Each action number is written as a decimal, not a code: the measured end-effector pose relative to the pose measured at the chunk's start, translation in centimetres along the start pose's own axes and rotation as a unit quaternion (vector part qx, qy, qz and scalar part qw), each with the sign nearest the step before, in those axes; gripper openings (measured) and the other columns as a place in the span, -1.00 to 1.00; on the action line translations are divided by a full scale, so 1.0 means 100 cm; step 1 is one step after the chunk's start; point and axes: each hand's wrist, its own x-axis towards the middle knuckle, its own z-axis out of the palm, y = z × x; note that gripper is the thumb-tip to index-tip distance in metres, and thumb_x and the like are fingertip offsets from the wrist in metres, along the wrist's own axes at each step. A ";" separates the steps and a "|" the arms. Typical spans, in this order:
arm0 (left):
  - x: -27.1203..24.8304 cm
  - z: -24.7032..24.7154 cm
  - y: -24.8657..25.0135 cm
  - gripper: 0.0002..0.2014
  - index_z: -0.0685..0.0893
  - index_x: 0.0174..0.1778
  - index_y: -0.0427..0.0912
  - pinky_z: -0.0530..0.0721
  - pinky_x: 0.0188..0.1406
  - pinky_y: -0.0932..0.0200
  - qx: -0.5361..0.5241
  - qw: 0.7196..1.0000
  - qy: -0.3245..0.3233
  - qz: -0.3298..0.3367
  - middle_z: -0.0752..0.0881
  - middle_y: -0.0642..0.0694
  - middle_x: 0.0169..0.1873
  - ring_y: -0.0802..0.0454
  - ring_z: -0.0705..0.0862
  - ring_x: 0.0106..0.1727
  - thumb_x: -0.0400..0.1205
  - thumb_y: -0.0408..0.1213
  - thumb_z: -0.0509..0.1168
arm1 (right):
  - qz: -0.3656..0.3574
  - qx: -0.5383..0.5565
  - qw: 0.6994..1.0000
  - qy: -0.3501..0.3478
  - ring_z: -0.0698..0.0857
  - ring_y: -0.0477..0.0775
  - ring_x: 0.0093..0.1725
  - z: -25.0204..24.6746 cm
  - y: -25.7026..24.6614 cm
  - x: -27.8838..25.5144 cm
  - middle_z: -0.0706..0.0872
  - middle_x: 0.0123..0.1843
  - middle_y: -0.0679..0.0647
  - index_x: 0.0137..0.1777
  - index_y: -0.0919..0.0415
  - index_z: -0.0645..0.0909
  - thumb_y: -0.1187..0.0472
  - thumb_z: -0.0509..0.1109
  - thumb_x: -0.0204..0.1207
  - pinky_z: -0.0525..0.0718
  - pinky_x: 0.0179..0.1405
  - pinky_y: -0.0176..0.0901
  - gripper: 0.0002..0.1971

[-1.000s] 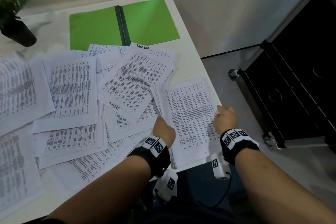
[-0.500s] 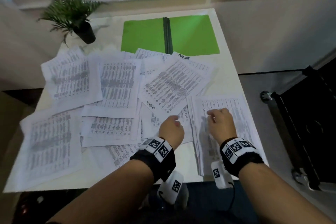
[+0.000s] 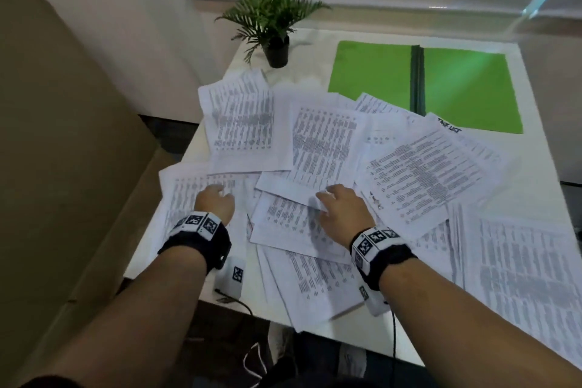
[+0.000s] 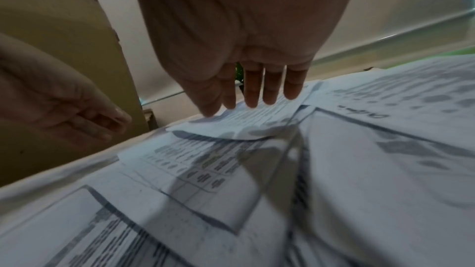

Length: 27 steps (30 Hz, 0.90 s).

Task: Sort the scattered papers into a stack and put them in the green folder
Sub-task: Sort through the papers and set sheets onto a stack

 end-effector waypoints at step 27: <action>0.089 -0.043 -0.105 -0.55 0.73 0.14 -0.09 0.76 -0.05 0.07 0.071 0.995 -0.014 -0.069 0.67 -0.23 0.13 -0.15 0.71 -0.12 0.31 -0.15 0.50 | 0.197 0.215 0.953 0.079 0.39 0.07 0.58 0.010 -0.059 0.020 0.35 0.63 -0.01 0.63 -0.04 0.24 0.45 0.05 0.59 0.33 0.56 -0.11 -0.36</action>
